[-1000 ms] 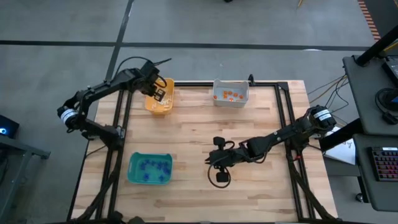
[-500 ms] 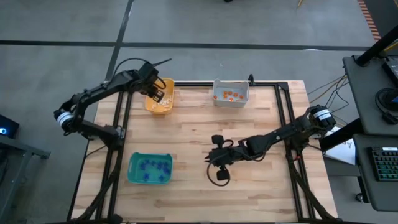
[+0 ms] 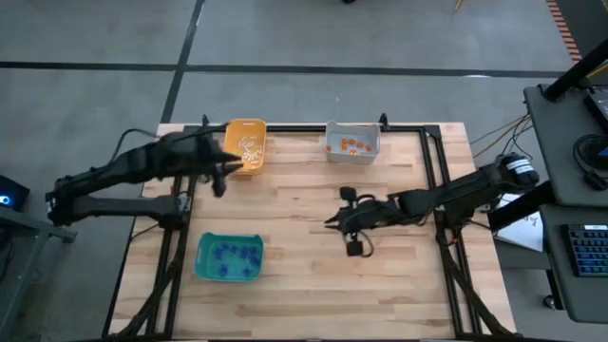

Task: Sort Halloween decoration
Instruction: Return to Home Position

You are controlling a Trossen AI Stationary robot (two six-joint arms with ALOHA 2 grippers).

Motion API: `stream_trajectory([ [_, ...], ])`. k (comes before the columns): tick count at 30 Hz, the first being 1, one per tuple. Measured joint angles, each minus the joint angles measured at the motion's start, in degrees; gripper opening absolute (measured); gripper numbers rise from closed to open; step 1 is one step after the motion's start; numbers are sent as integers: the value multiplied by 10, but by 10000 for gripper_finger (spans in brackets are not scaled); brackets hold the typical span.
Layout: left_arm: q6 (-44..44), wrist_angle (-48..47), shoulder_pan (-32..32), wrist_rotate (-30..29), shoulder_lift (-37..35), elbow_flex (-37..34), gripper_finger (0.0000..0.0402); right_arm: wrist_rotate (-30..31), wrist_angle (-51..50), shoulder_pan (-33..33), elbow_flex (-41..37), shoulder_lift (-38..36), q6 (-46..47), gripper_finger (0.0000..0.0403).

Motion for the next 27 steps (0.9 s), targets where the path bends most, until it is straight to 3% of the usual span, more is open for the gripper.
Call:
stream_trajectory([
  [6,-3,18,-113,-11,-82,-5,76,-2,36,-15,-69,-110,-16,38],
  [10,-5,115,-151,-19,-128,-36,76,-2,44,-22,-107,-188,-16,38],
  [15,-65,298,-156,7,-179,-75,76,0,44,-24,-142,-278,-8,38],
  [27,-130,305,-156,-23,-267,-203,76,0,44,-24,-197,-389,-2,38],
])
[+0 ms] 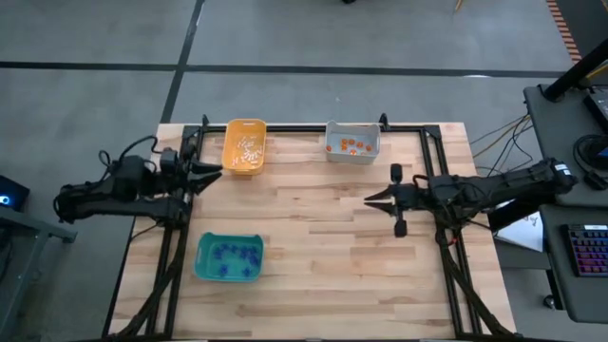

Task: Sort Halloween decoration
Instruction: Return to Home Position

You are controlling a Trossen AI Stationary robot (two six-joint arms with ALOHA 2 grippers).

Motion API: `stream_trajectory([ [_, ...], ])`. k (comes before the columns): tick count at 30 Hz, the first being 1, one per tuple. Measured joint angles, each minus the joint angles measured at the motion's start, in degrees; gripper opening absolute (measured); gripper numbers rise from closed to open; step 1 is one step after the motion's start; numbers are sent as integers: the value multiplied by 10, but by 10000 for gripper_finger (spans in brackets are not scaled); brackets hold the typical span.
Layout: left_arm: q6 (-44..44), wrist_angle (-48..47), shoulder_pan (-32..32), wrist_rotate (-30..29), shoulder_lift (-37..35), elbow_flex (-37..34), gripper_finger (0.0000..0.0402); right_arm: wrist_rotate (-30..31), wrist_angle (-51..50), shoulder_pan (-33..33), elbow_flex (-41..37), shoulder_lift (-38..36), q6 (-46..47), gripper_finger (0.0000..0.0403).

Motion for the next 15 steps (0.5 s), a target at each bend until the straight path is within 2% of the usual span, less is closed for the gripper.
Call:
stream_trajectory([
  [15,-9,14,0,0,-165,-131,76,0,0,0,-38,-69,-9,38],
])
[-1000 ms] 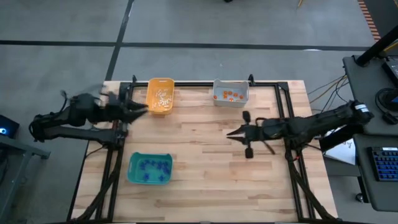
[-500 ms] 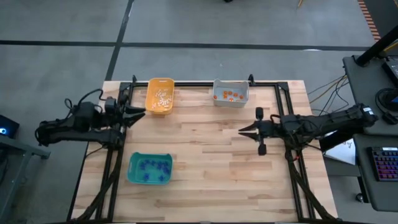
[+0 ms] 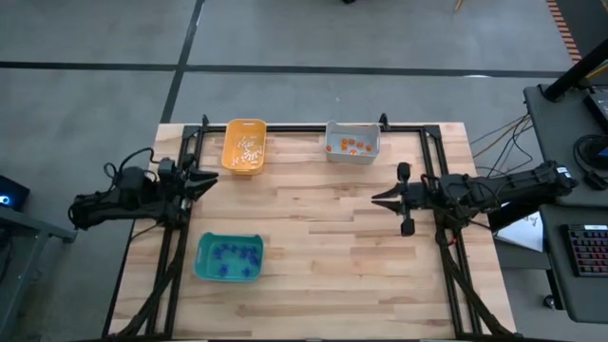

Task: Sort Halloween decoration
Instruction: Return to Home Position

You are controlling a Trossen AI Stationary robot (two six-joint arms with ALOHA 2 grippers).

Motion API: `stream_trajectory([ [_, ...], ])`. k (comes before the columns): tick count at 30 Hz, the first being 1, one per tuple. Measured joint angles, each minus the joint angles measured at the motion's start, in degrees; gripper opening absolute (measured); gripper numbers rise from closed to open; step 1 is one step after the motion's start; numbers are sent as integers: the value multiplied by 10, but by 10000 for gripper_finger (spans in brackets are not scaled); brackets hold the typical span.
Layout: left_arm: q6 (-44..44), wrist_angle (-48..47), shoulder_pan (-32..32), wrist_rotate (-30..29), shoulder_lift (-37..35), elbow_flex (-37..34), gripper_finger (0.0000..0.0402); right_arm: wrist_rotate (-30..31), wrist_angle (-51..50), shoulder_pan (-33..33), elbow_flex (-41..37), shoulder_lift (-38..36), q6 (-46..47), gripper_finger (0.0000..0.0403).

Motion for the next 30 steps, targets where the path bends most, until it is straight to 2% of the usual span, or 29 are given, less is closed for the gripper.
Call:
stream_trajectory([
  [5,0,24,0,10,9,-21,76,1,0,0,-13,-19,0,38],
  [12,8,83,0,62,8,-77,76,4,15,-7,-58,-72,10,38],
  [19,11,120,0,68,-2,-140,76,4,17,-26,-129,-175,35,38],
  [22,11,166,0,89,-2,-175,76,4,16,-30,-162,-231,44,38],
  [26,19,138,-1,94,5,-175,76,5,11,-30,-200,-310,42,38],
  [30,42,136,-1,92,13,-175,76,6,1,-35,-228,-313,27,38],
])
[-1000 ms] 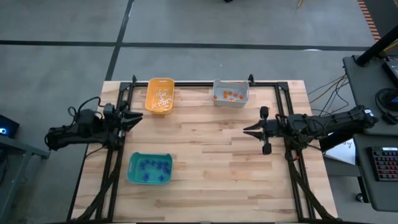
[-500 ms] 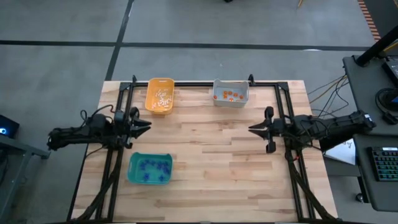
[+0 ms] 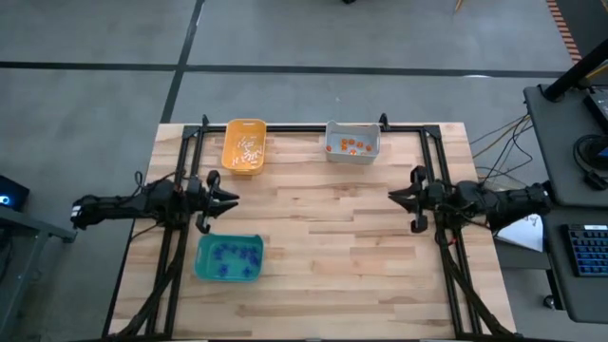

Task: Sort Halloween decoration
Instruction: Return to Home Position

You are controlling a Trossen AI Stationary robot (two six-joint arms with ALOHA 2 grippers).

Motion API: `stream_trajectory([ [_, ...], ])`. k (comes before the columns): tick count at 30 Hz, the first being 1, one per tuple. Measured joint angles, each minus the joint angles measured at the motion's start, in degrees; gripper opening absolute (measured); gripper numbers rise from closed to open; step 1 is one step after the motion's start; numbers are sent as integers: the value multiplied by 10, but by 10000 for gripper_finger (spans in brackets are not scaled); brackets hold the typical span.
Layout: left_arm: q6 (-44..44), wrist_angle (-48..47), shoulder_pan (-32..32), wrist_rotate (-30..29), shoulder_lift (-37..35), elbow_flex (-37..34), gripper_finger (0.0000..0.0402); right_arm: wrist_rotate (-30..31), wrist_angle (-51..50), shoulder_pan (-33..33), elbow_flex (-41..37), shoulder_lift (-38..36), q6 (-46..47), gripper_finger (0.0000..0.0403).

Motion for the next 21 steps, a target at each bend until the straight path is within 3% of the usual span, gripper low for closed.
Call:
stream_trajectory([
  [9,9,-7,0,-22,13,0,76,28,-10,-11,-31,20,-48,38],
  [16,9,-13,1,-101,29,4,76,28,-12,-11,-31,39,-96,38],
  [21,-49,-12,0,-107,39,5,76,28,-13,-11,-31,39,-96,38],
])
